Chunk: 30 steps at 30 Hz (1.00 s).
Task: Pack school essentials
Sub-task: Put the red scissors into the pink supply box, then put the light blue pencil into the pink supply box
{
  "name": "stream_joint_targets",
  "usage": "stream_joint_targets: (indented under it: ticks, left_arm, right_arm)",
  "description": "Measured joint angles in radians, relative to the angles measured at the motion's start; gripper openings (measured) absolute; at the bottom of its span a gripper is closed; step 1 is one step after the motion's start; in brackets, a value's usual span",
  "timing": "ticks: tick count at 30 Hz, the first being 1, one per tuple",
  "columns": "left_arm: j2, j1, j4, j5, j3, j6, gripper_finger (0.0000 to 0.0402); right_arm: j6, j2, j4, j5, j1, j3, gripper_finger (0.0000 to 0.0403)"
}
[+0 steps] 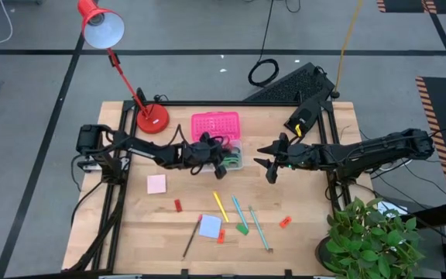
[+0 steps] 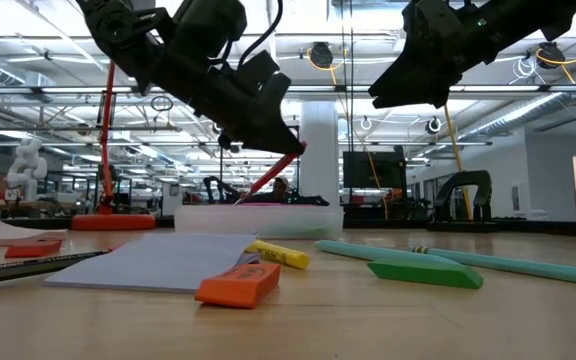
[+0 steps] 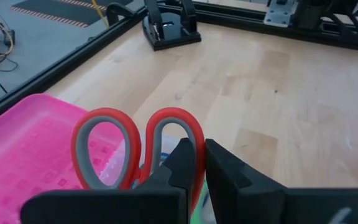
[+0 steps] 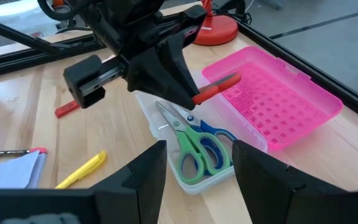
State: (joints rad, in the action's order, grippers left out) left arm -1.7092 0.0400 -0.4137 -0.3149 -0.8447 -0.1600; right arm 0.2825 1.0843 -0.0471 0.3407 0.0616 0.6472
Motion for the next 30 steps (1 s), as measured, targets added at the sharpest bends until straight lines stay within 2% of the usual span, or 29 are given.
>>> stream_joint_targets:
  ticks: [11,21,30]
  left_arm:
    - [0.000,-0.002,0.030,0.045,0.001,-0.001,0.0033]
    - [0.000,-0.002,0.043,0.049,0.001,-0.008,0.0081]
    - [0.005,-0.002,0.044,0.052,0.001,-0.005,0.0085]
  right_arm:
    - [-0.007,0.000,0.005,-0.001,0.000,0.000,0.0178]
    - [-0.007,0.000,0.014,-0.002,0.000,0.000,0.0178]
    - [-0.007,0.000,0.014,-0.002,0.000,0.000,0.0178]
